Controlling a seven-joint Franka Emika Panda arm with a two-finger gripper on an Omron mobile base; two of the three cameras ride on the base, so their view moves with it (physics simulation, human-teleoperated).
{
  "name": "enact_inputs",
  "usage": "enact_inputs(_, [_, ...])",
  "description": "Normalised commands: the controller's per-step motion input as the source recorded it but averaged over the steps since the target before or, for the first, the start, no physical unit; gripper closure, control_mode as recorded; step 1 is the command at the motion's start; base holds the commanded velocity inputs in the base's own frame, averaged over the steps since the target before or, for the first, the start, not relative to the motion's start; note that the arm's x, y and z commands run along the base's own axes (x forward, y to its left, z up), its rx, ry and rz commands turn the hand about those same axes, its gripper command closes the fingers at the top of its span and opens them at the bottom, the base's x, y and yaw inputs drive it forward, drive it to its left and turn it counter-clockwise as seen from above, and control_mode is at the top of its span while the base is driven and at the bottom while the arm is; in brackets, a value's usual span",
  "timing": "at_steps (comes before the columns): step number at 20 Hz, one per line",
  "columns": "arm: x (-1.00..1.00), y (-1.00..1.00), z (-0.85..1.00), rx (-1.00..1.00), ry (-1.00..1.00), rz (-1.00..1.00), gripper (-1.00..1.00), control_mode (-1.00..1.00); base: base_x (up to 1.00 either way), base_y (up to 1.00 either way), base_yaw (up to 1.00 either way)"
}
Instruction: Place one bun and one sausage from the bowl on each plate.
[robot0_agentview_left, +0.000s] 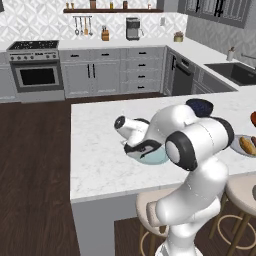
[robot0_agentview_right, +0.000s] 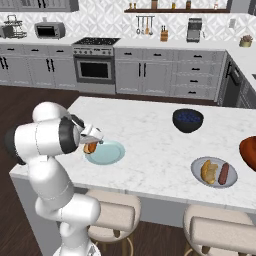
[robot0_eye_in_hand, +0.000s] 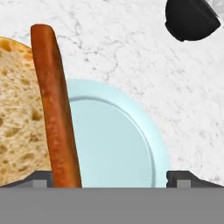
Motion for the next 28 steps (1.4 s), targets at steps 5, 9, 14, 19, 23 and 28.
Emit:
enact_inputs(5, [0.0,-0.3,0.05,0.06,-0.28,0.0,-1.0,-1.0,0.0,0.0,0.0])
enact_inputs(9, [-0.01,-0.2,0.05,0.03,-0.28,0.0,-1.0,-1.0,0.0,0.0,0.0])
enact_inputs(14, [-0.32,0.0,0.0,0.0,-0.34,0.01,-1.0,-1.0,0.0,0.0,0.0])
enact_inputs(19, [-0.33,0.0,-0.01,0.0,-0.11,0.0,-1.0,-1.0,0.0,0.0,0.0])
enact_inputs(23, [0.0,0.0,-0.07,-0.02,0.04,0.0,-1.0,-1.0,0.0,0.0,0.0])
enact_inputs(28, [0.0,0.0,-0.04,-0.06,0.0,0.0,-1.0,-1.0,0.0,0.0,0.0])
